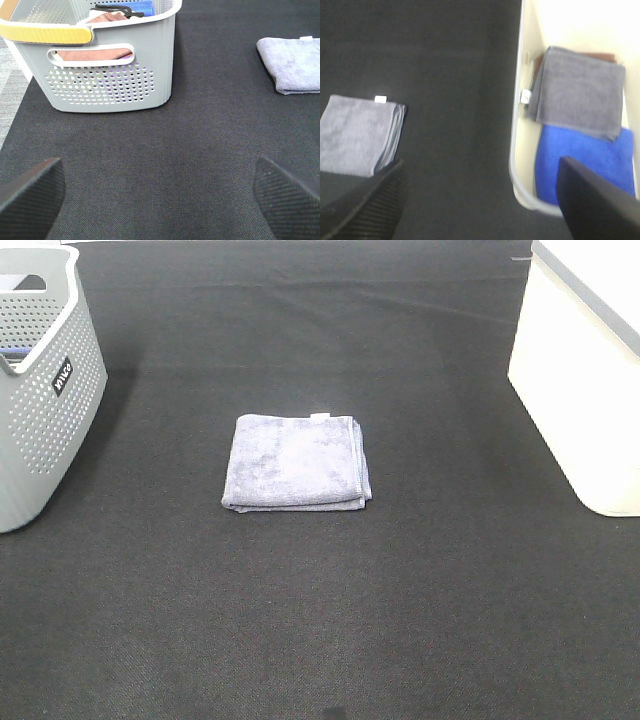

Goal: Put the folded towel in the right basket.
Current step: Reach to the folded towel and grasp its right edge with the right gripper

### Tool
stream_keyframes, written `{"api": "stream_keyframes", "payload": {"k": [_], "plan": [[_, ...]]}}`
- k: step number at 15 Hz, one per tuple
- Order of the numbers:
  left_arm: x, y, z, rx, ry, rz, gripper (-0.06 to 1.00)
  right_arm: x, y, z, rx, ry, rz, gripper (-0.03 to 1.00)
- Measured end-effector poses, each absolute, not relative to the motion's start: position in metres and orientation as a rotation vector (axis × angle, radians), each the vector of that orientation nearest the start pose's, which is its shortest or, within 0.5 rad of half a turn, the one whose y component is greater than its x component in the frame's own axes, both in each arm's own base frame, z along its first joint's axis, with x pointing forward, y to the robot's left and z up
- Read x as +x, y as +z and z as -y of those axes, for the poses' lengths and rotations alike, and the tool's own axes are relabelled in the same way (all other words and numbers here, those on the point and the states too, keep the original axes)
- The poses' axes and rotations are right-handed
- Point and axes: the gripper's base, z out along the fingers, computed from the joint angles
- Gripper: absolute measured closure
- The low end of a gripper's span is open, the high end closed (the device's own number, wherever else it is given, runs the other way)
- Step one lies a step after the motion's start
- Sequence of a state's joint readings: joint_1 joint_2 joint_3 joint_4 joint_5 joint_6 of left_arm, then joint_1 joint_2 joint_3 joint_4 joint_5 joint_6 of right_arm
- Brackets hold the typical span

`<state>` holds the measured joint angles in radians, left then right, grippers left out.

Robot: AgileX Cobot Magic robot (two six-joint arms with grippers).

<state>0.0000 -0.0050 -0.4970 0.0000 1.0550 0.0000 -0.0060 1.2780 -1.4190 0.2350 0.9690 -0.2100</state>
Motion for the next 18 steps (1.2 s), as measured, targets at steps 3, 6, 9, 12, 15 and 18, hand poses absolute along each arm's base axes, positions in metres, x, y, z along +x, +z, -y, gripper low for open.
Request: {"api": "stream_keyframes", "payload": {"k": [3, 6, 9, 12, 15, 18], "plan": [[-0.005, 0.277, 0.0, 0.0, 0.0, -2.037, -0.03, 0.293, 0.43, -0.018, -0.184, 0.213, -2.299, 0.2], [-0.005, 0.277, 0.0, 0.0, 0.0, -2.037, -0.03, 0.338, 0.411, -0.022, -0.189, 0.294, -2.394, 0.2], [-0.005, 0.277, 0.0, 0.0, 0.0, -2.037, -0.03, 0.372, 0.379, -0.04, -0.264, 0.345, -2.469, 0.2], [-0.005, 0.277, 0.0, 0.0, 0.0, -2.037, -0.03, 0.386, 0.347, -0.087, -0.415, 0.399, -2.529, 0.21], [-0.005, 0.277, 0.0, 0.0, 0.0, -2.037, -0.03, 0.396, 0.308, -0.126, -0.502, 0.465, -2.616, 0.21], [-0.005, 0.277, 0.0, 0.0, 0.0, -2.037, -0.03, 0.415, 0.256, -0.144, -0.377, 0.68, -2.744, 0.21]]}}
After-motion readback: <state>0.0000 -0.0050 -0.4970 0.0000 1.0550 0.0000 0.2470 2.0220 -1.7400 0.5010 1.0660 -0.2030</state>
